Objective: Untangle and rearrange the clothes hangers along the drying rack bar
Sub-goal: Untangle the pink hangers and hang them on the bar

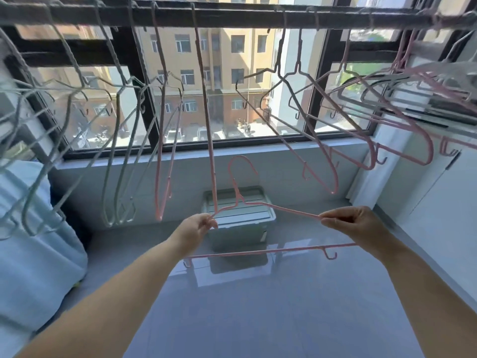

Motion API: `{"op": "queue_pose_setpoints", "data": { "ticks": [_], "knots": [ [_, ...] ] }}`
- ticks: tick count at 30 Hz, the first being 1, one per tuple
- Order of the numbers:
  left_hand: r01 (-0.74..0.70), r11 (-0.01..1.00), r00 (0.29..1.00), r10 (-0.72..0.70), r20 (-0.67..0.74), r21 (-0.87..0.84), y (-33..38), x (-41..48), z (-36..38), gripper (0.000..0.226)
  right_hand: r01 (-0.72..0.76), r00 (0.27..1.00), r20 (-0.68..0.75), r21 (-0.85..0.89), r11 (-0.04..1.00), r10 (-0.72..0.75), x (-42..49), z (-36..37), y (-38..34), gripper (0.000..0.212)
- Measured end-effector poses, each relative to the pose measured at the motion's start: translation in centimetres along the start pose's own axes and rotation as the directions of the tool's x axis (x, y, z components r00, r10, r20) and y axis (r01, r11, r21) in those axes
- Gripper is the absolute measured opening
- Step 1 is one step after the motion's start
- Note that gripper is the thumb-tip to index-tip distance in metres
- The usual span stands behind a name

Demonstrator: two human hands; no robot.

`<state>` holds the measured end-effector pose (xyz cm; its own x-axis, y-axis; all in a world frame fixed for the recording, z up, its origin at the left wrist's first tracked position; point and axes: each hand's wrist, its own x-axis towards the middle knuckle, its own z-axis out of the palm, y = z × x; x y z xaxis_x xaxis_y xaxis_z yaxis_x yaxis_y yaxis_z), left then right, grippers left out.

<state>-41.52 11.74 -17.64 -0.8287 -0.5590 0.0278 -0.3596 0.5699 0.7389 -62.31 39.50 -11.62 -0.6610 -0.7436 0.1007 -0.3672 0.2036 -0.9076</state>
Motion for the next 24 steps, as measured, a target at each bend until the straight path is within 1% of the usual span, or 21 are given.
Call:
{"op": "queue_pose_setpoints", "data": {
  "ticks": [2,3,4,5,6,7,9,11,14,16,18,20,22,24],
  "knots": [
    [0.004,0.985,1.000,-0.002,0.012,-0.170,0.0,-0.3,0.0,0.020,-0.010,0.998,-0.066,-0.059,0.998,0.006,0.5,0.5,0.8,0.020],
    [0.013,0.975,1.000,-0.012,0.004,-0.223,-0.1,-0.4,0.0,0.021,-0.027,0.991,-0.133,-0.131,0.991,0.009,0.8,0.9,1.5,0.013],
    [0.024,0.971,1.000,-0.024,0.004,-0.239,-0.2,-0.5,0.1,0.022,-0.037,0.979,-0.202,-0.235,0.971,-0.011,1.2,1.3,2.3,0.009],
    [0.034,0.971,0.999,-0.033,0.005,-0.238,-0.4,-0.6,0.3,0.022,-0.047,0.966,-0.255,-0.359,0.932,-0.050,1.6,1.7,3.1,0.018],
    [0.045,0.971,0.999,-0.045,0.009,-0.237,-0.6,-0.7,0.6,0.022,-0.065,0.954,-0.289,-0.467,0.882,-0.083,1.9,2.2,3.8,0.033],
    [0.064,0.966,0.998,-0.063,0.013,-0.249,-0.8,-0.7,0.8,0.022,-0.076,0.948,-0.302,-0.528,0.846,-0.104,2.0,2.7,4.3,0.044],
    [0.096,0.954,0.995,-0.097,0.008,-0.283,-1.1,-0.6,1.3,0.025,-0.085,0.950,-0.297,-0.547,0.833,-0.098,1.8,4.0,4.7,0.055],
    [0.124,0.946,0.991,-0.133,-0.009,-0.301,-1.5,-0.5,1.8,0.028,-0.062,0.968,-0.236,-0.538,0.841,-0.080,1.1,5.6,4.7,0.055],
    [0.190,0.903,0.975,-0.220,-0.032,-0.386,-1.2,-0.3,2.6,0.025,0.003,0.996,-0.079,-0.498,0.867,-0.049,-0.6,8.6,4.4,0.042],
    [0.229,0.833,0.959,-0.282,-0.031,-0.504,-0.5,-0.3,3.3,0.026,0.081,0.996,0.078,-0.457,0.886,-0.051,-2.3,11.1,3.7,0.032],
    [0.257,0.738,0.943,-0.333,-0.005,-0.623,0.7,-0.3,4.0,0.028,0.116,0.975,0.219,-0.388,0.914,-0.031,-4.0,13.9,2.6,0.031],
    [0.278,0.633,0.933,-0.358,0.045,-0.723,2.2,-0.1,4.6,0.030,0.067,0.953,0.300,-0.313,0.947,0.032,-5.5,16.4,1.7,0.042],
    [0.290,0.547,0.924,-0.373,0.081,-0.785,3.8,0.3,5.0,0.032,-0.057,0.935,0.328,-0.228,0.972,0.131,-6.5,18.2,0.9,0.052],
    [0.294,0.489,0.916,-0.390,0.096,-0.821,5.3,0.7,5.3,0.034,-0.135,0.927,0.326,-0.167,0.977,0.184,-6.8,18.7,0.5,0.053]
  ]
}}
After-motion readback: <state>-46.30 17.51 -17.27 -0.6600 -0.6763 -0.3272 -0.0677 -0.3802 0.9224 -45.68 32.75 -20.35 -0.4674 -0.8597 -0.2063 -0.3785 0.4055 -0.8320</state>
